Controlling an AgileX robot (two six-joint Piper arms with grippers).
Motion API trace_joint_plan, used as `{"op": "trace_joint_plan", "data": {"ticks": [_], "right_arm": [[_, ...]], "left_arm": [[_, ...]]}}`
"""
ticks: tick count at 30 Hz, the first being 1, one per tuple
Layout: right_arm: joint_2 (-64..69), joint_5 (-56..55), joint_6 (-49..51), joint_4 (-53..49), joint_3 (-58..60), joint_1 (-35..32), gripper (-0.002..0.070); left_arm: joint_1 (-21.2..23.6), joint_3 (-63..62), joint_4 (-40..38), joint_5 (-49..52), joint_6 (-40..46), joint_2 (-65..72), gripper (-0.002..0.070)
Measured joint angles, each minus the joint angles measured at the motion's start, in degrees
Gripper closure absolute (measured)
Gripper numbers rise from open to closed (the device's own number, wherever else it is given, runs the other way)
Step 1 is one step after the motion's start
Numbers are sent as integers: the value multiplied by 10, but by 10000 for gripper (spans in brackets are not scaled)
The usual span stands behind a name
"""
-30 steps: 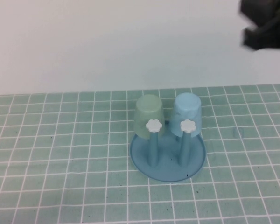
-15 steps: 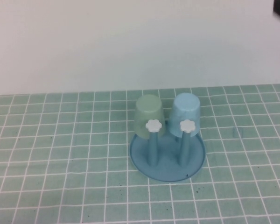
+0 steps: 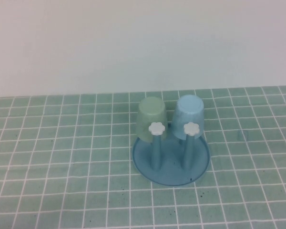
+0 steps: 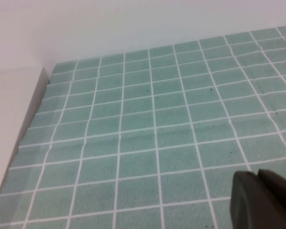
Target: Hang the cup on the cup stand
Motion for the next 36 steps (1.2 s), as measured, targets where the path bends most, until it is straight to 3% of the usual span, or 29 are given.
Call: {"op": "trace_joint_plan", "data": {"ticks": [13, 20, 36], "right_arm": [[-313, -19, -36, 3, 272, -47, 678], [-392, 89, -44, -3, 282, -54, 678], [-401, 172, -48, -7, 282, -70, 678]], "left_arm": [[0, 0, 0, -10, 10, 0, 677], [2, 0, 0, -10, 9, 1, 677], [2, 0, 0, -10, 9, 1, 677]]}}
